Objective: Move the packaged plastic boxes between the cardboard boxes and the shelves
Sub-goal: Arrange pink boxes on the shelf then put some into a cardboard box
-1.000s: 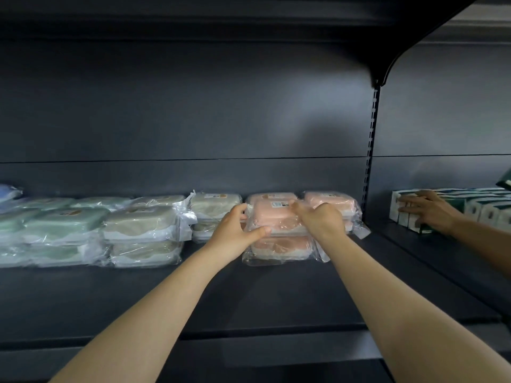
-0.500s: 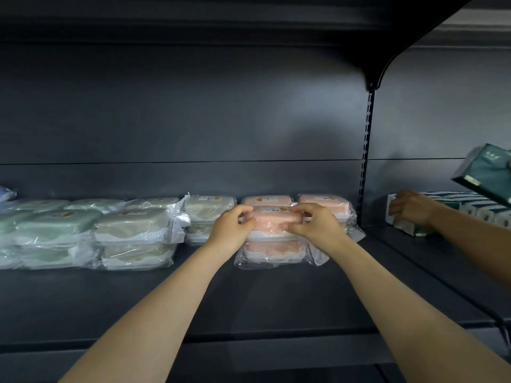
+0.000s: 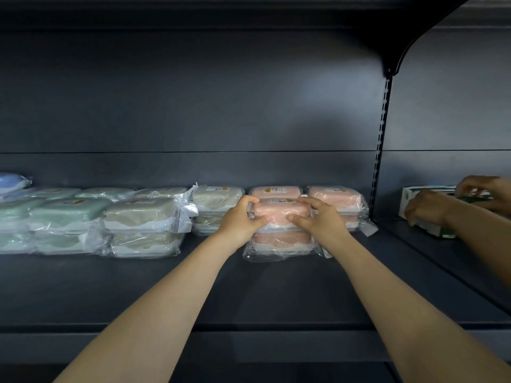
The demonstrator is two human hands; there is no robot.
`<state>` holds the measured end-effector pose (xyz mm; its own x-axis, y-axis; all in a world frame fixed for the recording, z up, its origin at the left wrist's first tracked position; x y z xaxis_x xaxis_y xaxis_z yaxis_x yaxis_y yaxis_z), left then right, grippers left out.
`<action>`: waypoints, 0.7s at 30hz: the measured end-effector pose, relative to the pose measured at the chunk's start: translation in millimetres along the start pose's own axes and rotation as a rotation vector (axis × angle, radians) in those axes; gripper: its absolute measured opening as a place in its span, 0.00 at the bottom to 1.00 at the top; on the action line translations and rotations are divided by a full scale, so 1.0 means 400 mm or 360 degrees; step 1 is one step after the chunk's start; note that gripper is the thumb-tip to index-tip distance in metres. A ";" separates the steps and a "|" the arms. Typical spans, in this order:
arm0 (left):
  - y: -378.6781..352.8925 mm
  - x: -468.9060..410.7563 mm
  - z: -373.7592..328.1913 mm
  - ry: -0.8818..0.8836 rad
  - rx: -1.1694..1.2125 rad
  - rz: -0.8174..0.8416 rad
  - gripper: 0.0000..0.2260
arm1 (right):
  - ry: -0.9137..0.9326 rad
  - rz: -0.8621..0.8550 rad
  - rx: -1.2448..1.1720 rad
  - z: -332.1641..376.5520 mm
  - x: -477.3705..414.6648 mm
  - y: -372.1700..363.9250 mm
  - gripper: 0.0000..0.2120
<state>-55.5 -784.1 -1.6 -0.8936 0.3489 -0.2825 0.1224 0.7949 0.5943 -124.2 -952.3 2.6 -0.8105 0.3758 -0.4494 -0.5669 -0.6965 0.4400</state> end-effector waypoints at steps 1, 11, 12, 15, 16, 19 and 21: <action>0.000 0.002 0.000 -0.0009 -0.0011 -0.0002 0.18 | 0.0004 0.0006 -0.0006 -0.003 0.005 -0.001 0.25; 0.002 -0.010 0.001 -0.0122 -0.0184 -0.0017 0.19 | 0.0036 -0.0094 0.0138 -0.003 0.006 -0.024 0.26; 0.000 -0.009 0.001 -0.0130 -0.0222 -0.0020 0.19 | 0.0040 -0.0097 0.0160 -0.001 0.008 -0.024 0.26; 0.000 -0.008 -0.001 -0.0140 -0.0292 -0.0015 0.20 | 0.0059 -0.0081 0.0227 0.009 0.010 -0.024 0.26; 0.002 -0.007 -0.002 -0.0132 -0.0288 -0.0001 0.21 | 0.0068 -0.0062 0.0273 0.015 0.011 -0.023 0.26; 0.016 -0.003 -0.011 -0.0116 -0.0301 0.0051 0.24 | 0.0096 -0.0027 0.0470 0.032 0.007 -0.012 0.27; 0.033 0.002 -0.019 -0.0107 -0.0328 0.0073 0.27 | 0.0109 -0.0022 0.0560 0.041 0.002 -0.001 0.29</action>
<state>-57.9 -777.2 11.8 -0.8576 0.4199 -0.2970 0.0653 0.6616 0.7470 -127.2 -941.8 14.9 -0.7974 0.3334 -0.5031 -0.6035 -0.4339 0.6690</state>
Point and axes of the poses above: each hand's wrist, its own x-axis away from the middle knuckle, its own y-axis out of the back of the hand, z = x × y, the point moved 5 cm from there along -x, towards the middle knuckle, and after that the axes turned 4 degrees about -x, right-handed, at the moved point
